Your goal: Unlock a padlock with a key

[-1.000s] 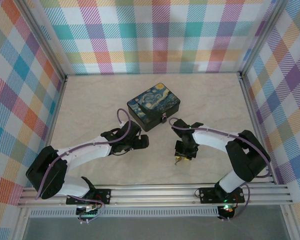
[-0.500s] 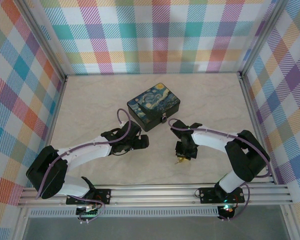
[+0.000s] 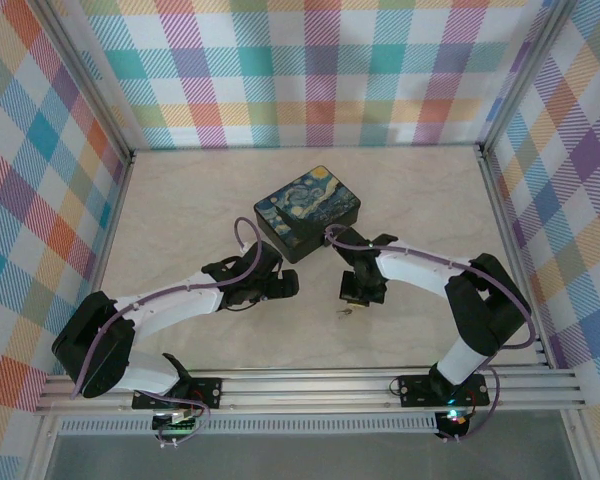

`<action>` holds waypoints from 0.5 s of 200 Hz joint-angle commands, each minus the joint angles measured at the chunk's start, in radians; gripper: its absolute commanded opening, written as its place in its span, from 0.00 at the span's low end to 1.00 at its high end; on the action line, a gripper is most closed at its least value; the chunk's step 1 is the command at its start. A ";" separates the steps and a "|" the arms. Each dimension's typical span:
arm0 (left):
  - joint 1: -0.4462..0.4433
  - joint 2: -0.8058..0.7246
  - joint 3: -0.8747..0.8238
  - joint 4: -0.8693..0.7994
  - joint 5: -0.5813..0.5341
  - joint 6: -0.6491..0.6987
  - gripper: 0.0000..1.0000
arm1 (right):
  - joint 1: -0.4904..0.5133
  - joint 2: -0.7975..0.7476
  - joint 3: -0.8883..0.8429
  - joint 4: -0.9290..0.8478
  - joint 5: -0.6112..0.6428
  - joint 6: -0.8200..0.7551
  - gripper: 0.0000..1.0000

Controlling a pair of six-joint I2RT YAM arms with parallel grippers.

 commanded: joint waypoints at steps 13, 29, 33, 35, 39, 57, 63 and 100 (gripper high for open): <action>-0.015 -0.011 0.047 -0.004 0.006 0.002 0.98 | 0.002 -0.010 0.060 -0.065 0.000 -0.082 0.00; -0.015 -0.002 0.050 -0.001 0.010 0.000 0.98 | 0.001 -0.022 0.048 -0.056 -0.004 -0.093 0.00; -0.015 0.001 0.050 0.001 0.011 0.000 0.98 | 0.002 -0.026 0.045 -0.053 -0.005 -0.096 0.00; -0.016 0.002 0.052 0.001 0.012 0.000 0.98 | 0.002 -0.028 0.045 -0.052 -0.004 -0.097 0.00; -0.016 0.006 0.053 0.001 0.015 0.000 0.98 | 0.001 -0.032 0.043 -0.051 -0.005 -0.103 0.00; -0.015 0.020 0.067 0.015 0.059 0.009 0.98 | 0.001 -0.053 0.040 -0.031 -0.015 -0.146 0.00; -0.016 0.025 0.073 0.028 0.090 0.016 0.97 | 0.001 -0.066 0.039 -0.013 -0.026 -0.173 0.00; 0.017 0.054 0.074 0.156 0.342 0.085 0.85 | -0.003 -0.140 0.030 0.088 -0.082 -0.356 0.00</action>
